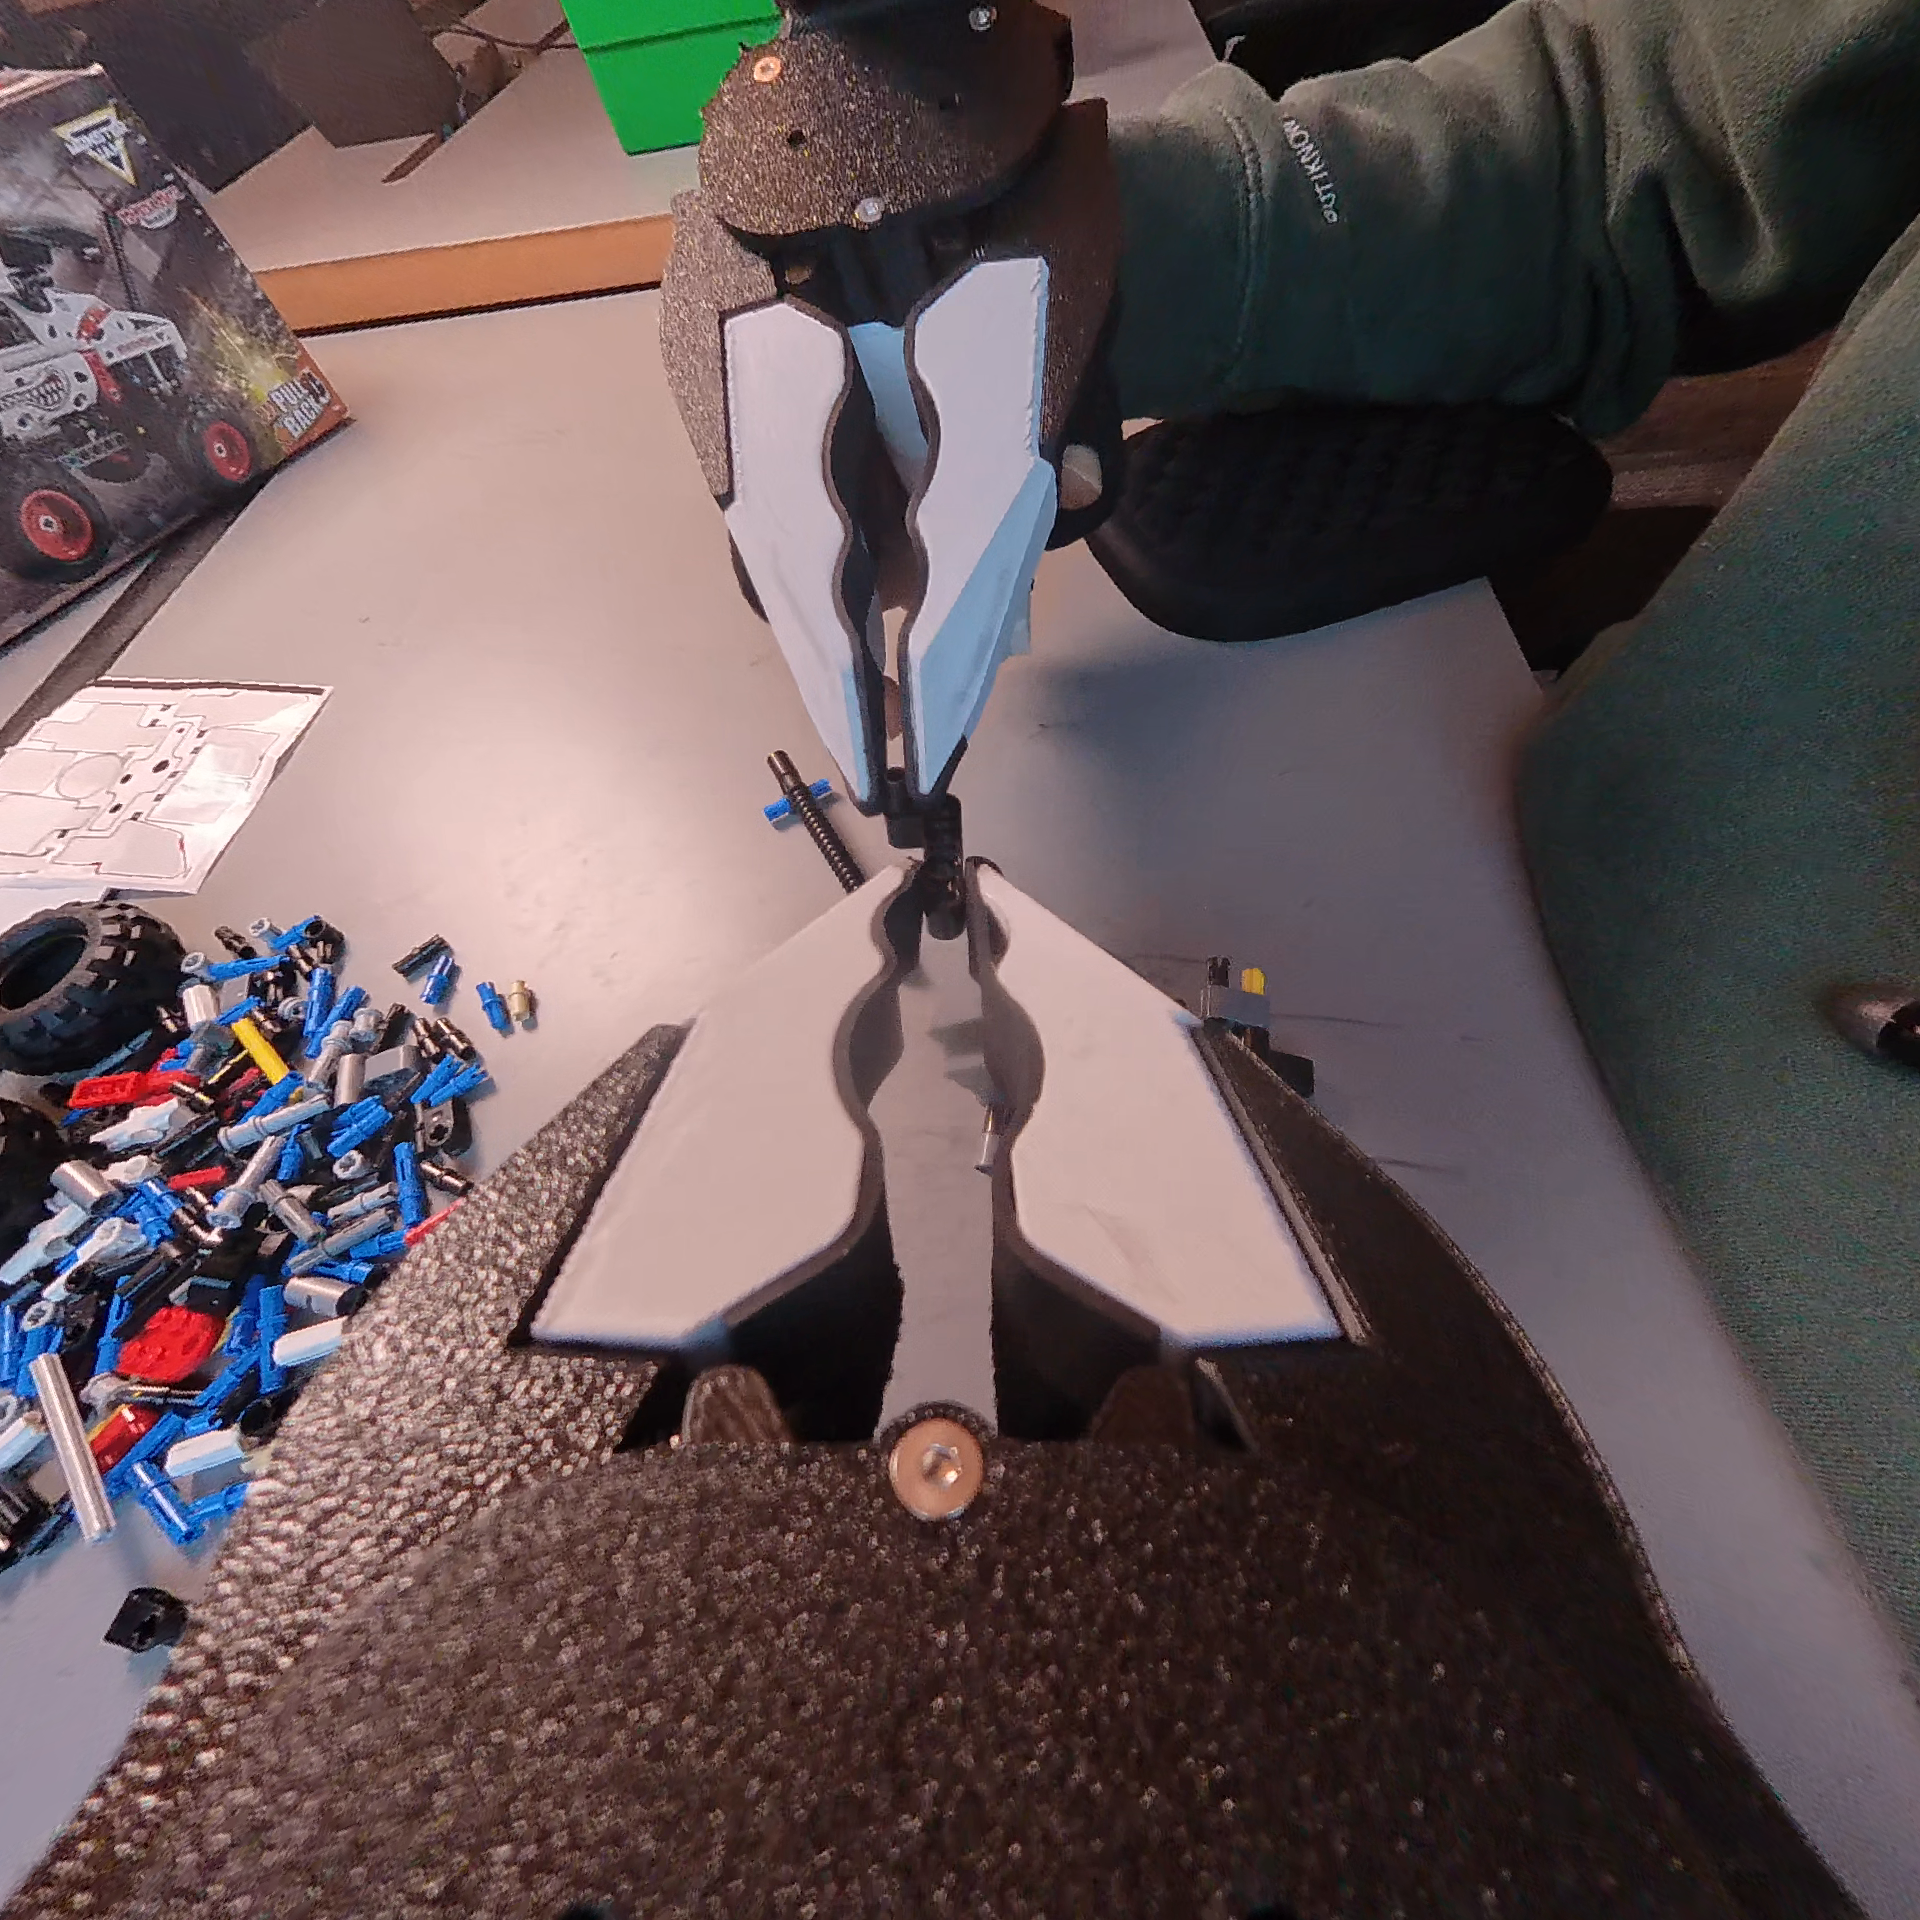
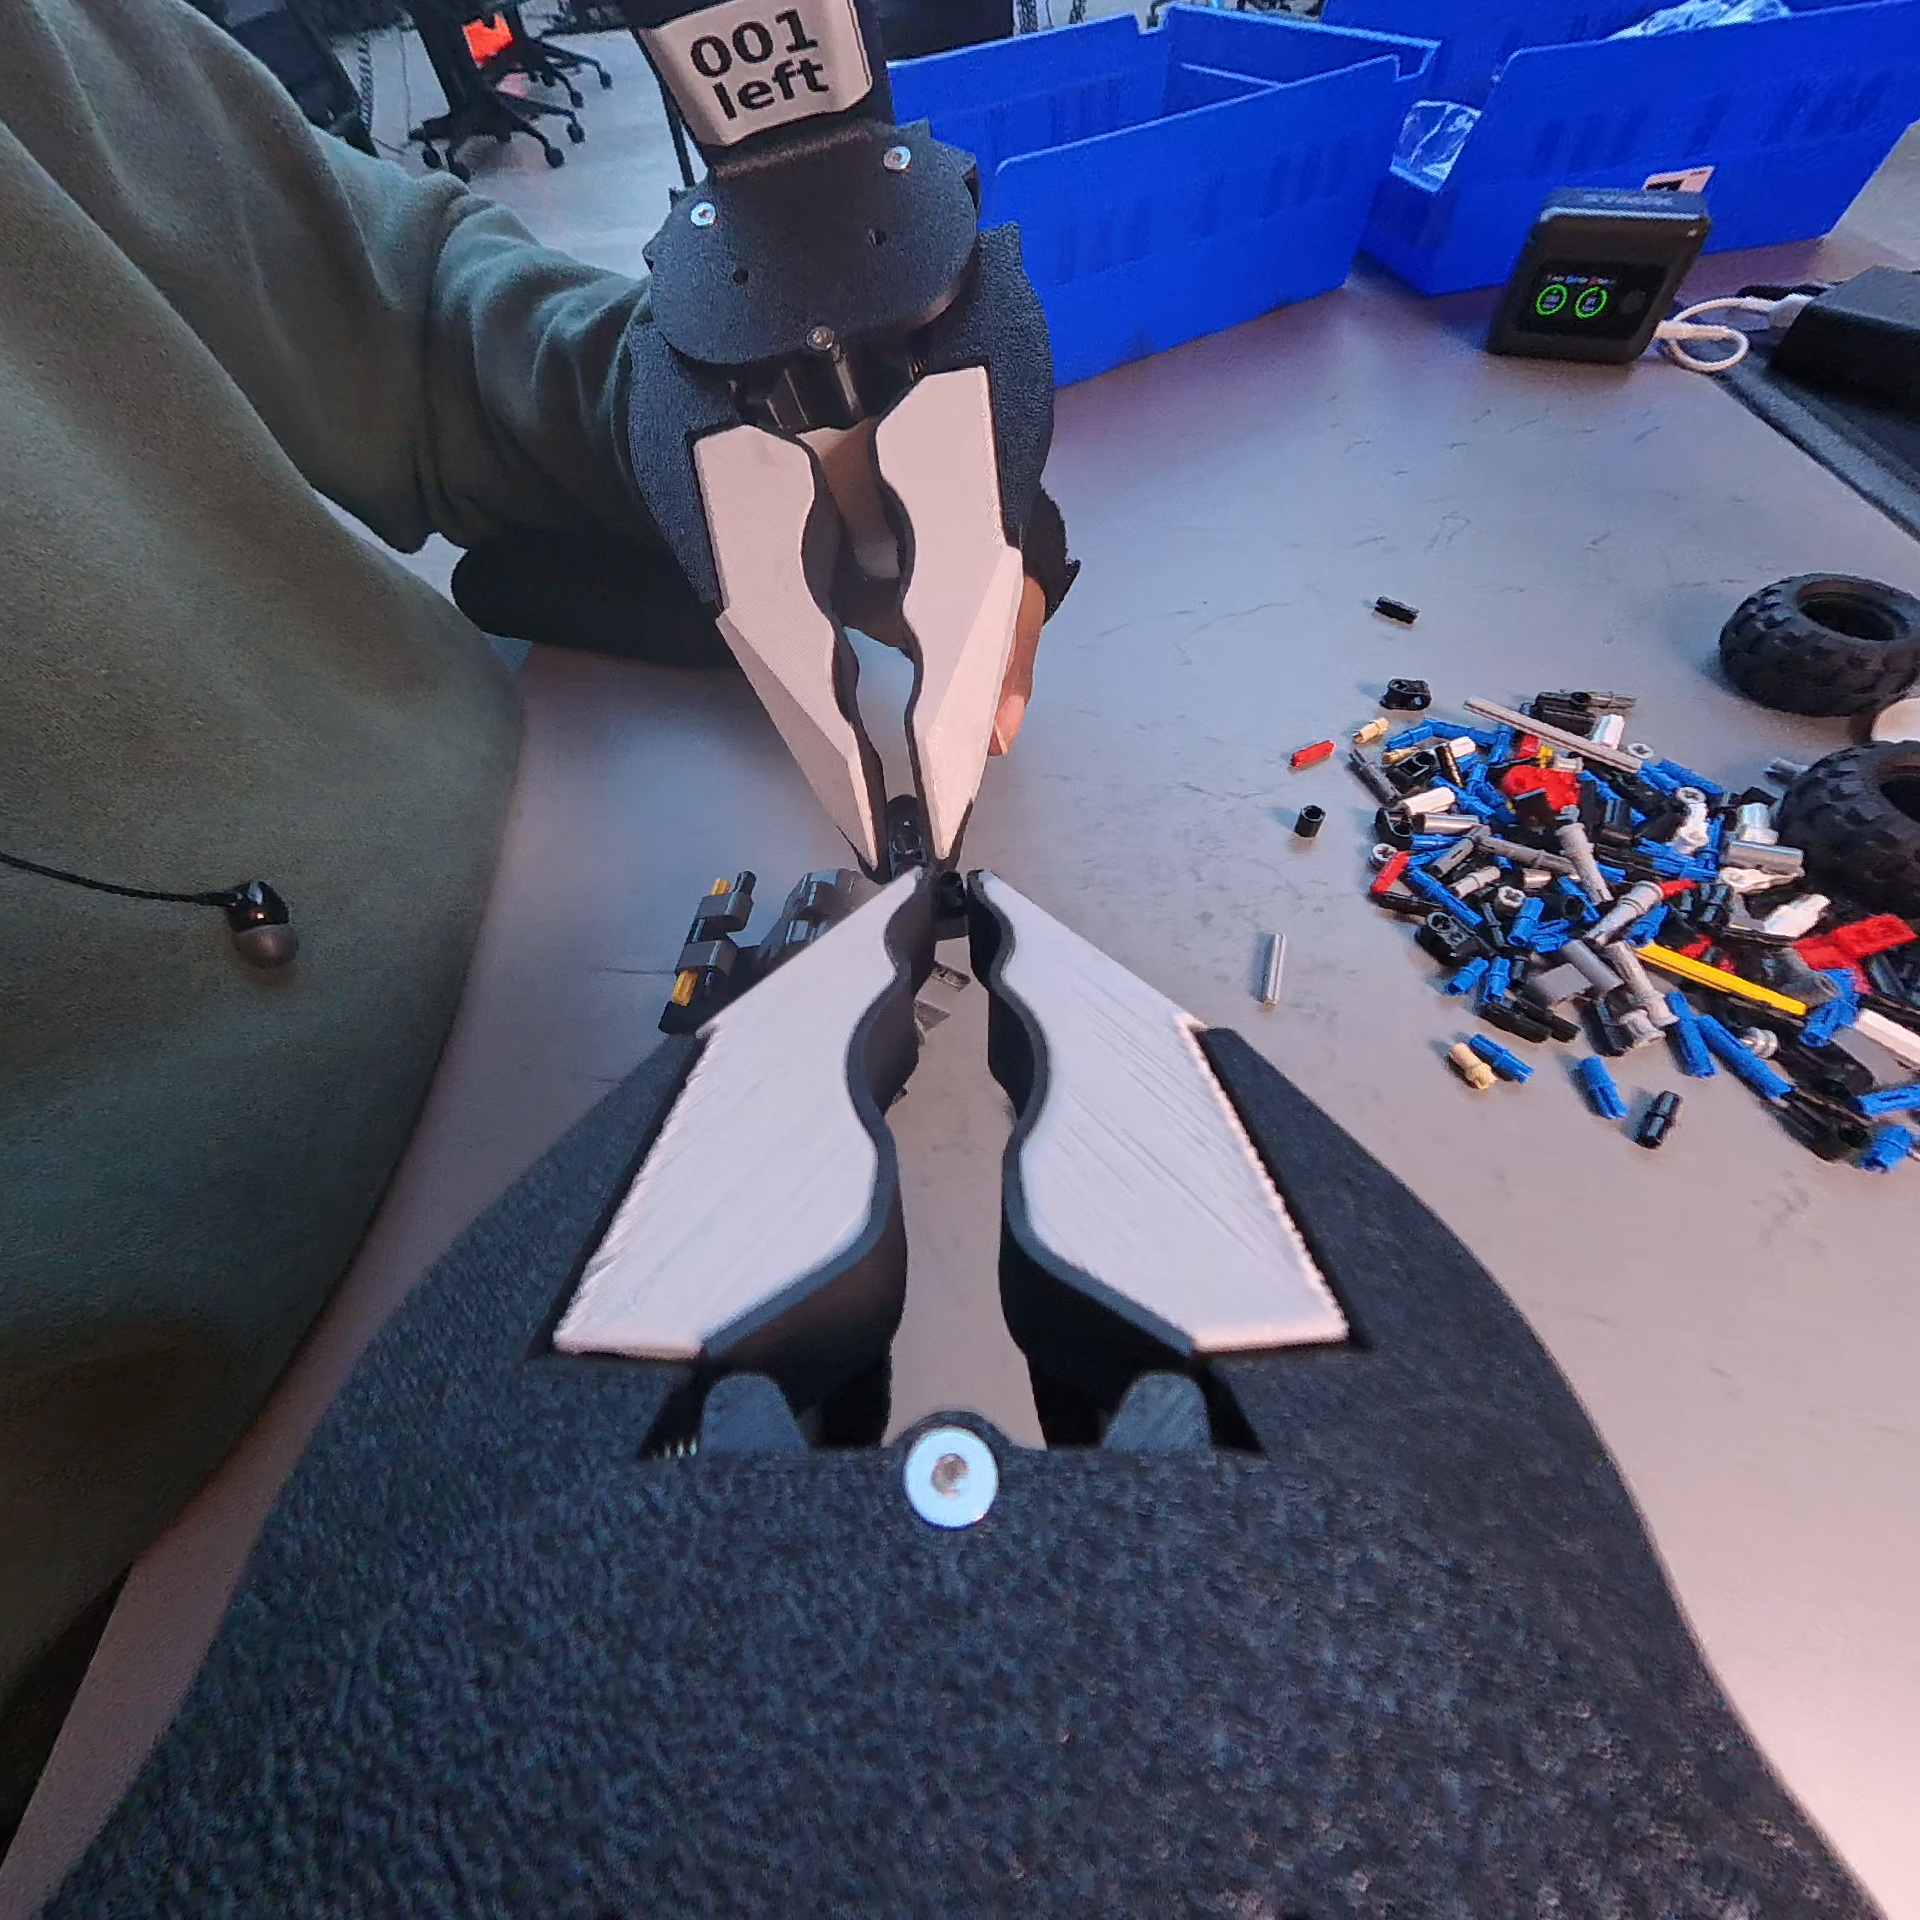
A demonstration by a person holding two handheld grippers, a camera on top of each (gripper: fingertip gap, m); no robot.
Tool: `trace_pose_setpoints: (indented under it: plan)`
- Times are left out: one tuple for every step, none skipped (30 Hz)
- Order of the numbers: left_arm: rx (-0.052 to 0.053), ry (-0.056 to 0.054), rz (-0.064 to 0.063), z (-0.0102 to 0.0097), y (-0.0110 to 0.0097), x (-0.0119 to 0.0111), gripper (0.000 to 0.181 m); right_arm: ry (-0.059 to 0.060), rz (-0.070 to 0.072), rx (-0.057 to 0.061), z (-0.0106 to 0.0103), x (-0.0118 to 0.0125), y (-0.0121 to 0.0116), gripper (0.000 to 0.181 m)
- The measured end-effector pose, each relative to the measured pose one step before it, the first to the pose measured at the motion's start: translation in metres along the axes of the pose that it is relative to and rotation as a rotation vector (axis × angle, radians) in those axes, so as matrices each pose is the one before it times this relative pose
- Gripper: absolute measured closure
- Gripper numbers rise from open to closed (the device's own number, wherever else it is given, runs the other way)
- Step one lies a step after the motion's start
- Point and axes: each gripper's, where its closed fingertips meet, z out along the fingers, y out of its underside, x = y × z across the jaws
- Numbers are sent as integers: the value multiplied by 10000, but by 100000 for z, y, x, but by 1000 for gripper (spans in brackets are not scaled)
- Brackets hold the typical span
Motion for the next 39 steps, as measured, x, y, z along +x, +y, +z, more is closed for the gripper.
trace_pose_setpoints:
  plan:
    - [-6,44,13,11,17,97,175,-36,-50,-51,18,-82,86,177]
    - [36,16,-8,-3,-53,60,174,-3,-83,-11,-31,-60,22,178]
    - [80,-50,-24,-34,-123,-74,174,55,-86,52,-70,60,-79,178]
    - [134,-78,-68,-73,-197,-172,173,66,-37,131,-110,108,-186,178]
    - [213,-56,-147,-150,-304,-202,172,42,16,203,-159,105,-263,178]
    - [301,-14,-241,-198,-411,-225,171,34,34,292,-175,108,-388,178]
    - [317,95,-335,-182,-420,-114,163,20,48,399,-177,49,-546,178]
    - [247,175,-388,-121,-339,14,154,3,87,358,-87,-11,-510,178]
    - [203,167,-322,-63,-300,81,150,14,39,305,11,-58,-457,178]
    - [167,123,-151,-5,-289,153,151,72,-50,238,94,-30,-361,178]
    - [91,42,14,11,-223,151,155,32,-87,84,165,-112,-141,178]
    - [12,-73,108,3,-141,37,161,76,-126,36,177,-51,-64,178]
    - [-69,-232,118,-12,-4,-226,167,17,-77,70,106,-106,-106,178]
    - [-43,-126,89,-75,-10,-119,169,57,-3,30,49,25,-47,178]
    - [-56,-2,-20,-77,-4,9,170,5,-16,9,15,-17,-3,178]
    - [-130,-11,-85,-46,64,-36,171,21,-63,-8,23,-26,6,178]
    - [-229,9,1,-33,144,32,172,57,-119,-68,65,-35,84,179]
    - [-228,-20,131,-51,114,42,172,15,22,20,50,-72,-26,179]
    - [-154,-40,128,-50,-9,44,173,-77,216,116,6,-53,-140,179]
    - [-192,-39,89,19,90,25,173,-127,223,32,6,0,-11,180]
    - [-183,-144,123,62,153,-164,174,12,121,25,32,210,22,180]
    - [-145,-125,94,53,156,-187,174,20,104,48,74,215,3,180]
    - [-37,-39,-55,-41,22,-139,174,0,90,99,84,151,-135,180]
    - [45,49,-166,-128,-90,-116,174,34,20,95,98,90,-244,180]
    - [24,74,-220,-147,-52,-121,174,97,-169,-10,146,127,-195,180]
    - [-189,-30,-133,-37,344,-243,175,90,-105,318,83,45,-785,179]
    - [-1329,-529,133,411,2538,-1003,175,-487,352,1542,-690,-591,-3266,179]
    - [-794,-74,10,910,2360,-216,175,-78,-177,291,-296,-14,-2131,179]
    - [213,553,-552,493,539,753,175,559,-1060,-209,-209,711,-1197,179]
    - [238,52,-41,-192,-347,56,175,372,-574,-165,-100,696,-757,180]
    - [300,-425,188,-635,-1007,-816,175,346,-166,-195,49,898,-131,179]
    - [385,-320,-43,-707,-1210,-929,174,572,-45,-437,268,1473,825,178]
    - [207,-309,-44,-584,-798,-908,174,543,82,-840,639,1693,1925,178]
    - [30,-453,115,-517,-295,-960,174,287,75,-974,1028,1346,2395,178]
    - [-68,-458,118,-446,134,-889,174,221,58,-620,1289,1067,1899,178]
    - [-66,-371,-39,-359,374,-764,174,145,-62,-656,1488,798,1820,178]
    - [36,-243,-213,-299,400,-594,174,270,-395,-940,1574,851,1993,178]
    - [80,-71,-309,-262,364,-335,174,341,-555,-625,1501,666,1358,178]
    - [38,-63,-259,-263,331,-325,174,40,-429,-524,1401,63,1046,178]
